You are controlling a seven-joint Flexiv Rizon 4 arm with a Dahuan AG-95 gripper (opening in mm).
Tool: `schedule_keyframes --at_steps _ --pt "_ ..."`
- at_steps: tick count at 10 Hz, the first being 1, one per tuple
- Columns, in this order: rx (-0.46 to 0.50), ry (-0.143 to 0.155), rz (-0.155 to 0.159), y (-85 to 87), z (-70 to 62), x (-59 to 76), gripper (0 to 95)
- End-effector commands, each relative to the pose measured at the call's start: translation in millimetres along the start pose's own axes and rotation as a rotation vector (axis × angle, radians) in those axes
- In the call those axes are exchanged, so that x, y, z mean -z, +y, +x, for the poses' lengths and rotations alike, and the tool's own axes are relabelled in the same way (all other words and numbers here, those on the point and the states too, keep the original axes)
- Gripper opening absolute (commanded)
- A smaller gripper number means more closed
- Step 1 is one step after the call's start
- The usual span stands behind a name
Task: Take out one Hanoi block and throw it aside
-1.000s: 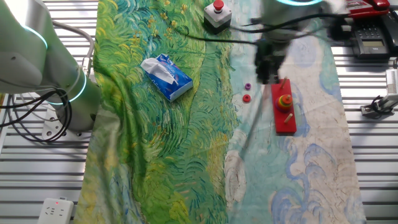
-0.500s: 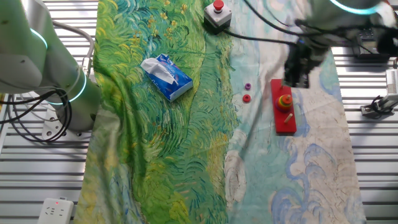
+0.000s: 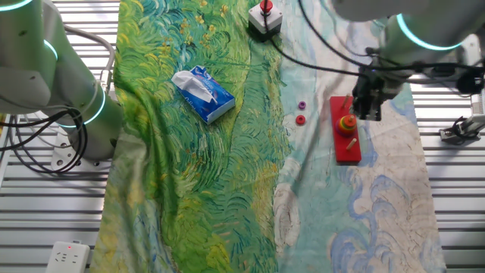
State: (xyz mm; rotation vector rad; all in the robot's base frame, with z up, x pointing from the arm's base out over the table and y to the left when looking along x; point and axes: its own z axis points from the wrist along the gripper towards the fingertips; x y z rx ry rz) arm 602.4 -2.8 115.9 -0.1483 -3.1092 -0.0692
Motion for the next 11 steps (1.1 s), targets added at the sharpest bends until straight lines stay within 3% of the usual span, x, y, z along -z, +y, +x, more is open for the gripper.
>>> schedule_keyframes --at_steps 1,5,6,7,9,11 --pt "-0.001 -0.018 -0.004 -1.1 -2.0 -11.3 0.0" --pt "-0.011 -0.022 -0.002 -0.6 -2.9 -14.1 0.0" --pt "-0.011 -0.021 -0.003 -0.4 -3.5 -13.9 19.0" --pt "-0.005 -0.022 0.000 -0.3 -3.8 -13.7 19.0" --pt "0.021 -0.029 0.016 -0.3 -4.0 -13.7 57.0" --pt "0.028 -0.034 0.016 0.3 -5.4 -13.1 57.0"
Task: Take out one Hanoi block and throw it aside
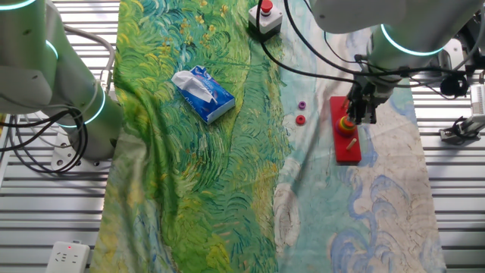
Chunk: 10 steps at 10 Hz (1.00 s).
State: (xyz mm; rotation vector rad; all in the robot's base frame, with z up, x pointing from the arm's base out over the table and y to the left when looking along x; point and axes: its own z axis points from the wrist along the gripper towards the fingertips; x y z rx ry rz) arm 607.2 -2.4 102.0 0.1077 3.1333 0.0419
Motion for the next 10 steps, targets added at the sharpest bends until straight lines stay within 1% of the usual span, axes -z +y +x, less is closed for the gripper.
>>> schedule_keyframes --at_steps 1,3,5,6,10 --pt "-0.001 0.000 -0.001 0.6 -2.2 1.2 57.0" --pt "-0.007 0.000 -0.001 3.2 -8.9 0.1 57.0" --pt "-0.011 -0.008 -0.002 3.8 -9.3 -7.4 57.0" --pt "-0.018 -0.015 -0.005 3.9 -8.7 -11.7 38.0" --pt "-0.028 -0.034 -0.006 4.5 -7.4 -18.4 38.0"
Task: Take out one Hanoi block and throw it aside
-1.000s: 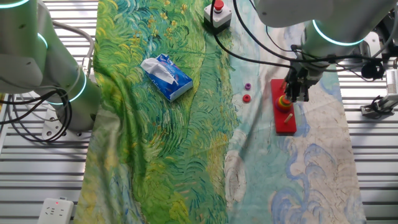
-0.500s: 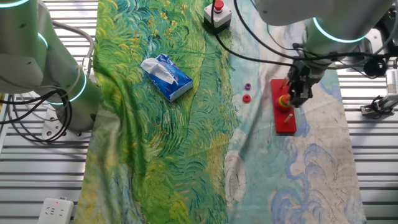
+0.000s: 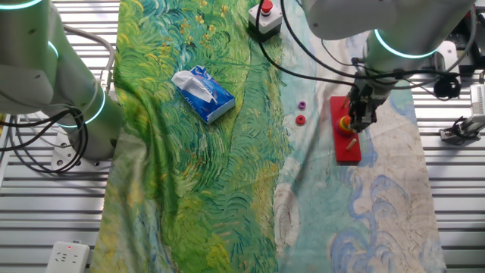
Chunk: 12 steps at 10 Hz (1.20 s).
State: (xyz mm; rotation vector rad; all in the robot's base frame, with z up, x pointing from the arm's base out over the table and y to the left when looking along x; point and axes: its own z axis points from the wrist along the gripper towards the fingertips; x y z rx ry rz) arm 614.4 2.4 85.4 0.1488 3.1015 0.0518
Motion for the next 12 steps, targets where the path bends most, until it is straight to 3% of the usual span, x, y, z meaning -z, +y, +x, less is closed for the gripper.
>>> schedule_keyframes --at_steps 1,5,12 --pt "-0.003 -0.010 0.001 -0.1 -0.4 -2.6 38.0" --pt "-0.006 -0.033 0.000 0.6 1.1 -8.5 38.0" --pt "-0.012 -0.047 -0.001 3.3 -0.8 -15.3 38.0"
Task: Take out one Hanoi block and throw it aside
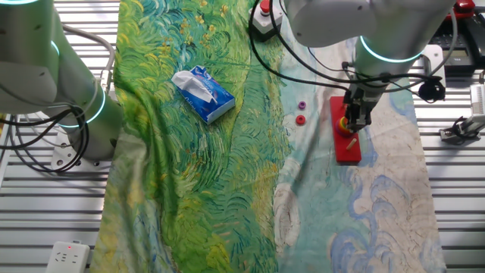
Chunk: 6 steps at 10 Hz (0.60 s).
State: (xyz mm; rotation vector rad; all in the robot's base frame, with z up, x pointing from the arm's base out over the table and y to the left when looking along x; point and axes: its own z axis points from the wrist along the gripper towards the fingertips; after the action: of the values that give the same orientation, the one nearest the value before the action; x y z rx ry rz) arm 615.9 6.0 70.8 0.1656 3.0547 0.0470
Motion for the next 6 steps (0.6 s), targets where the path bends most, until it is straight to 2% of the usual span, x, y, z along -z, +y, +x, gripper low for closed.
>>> schedule_keyframes --at_steps 1,6 --pt "-0.002 -0.002 -0.001 1.0 -1.9 -1.1 38.0" --pt "-0.008 -0.011 -0.001 3.8 -4.1 -8.1 38.0"
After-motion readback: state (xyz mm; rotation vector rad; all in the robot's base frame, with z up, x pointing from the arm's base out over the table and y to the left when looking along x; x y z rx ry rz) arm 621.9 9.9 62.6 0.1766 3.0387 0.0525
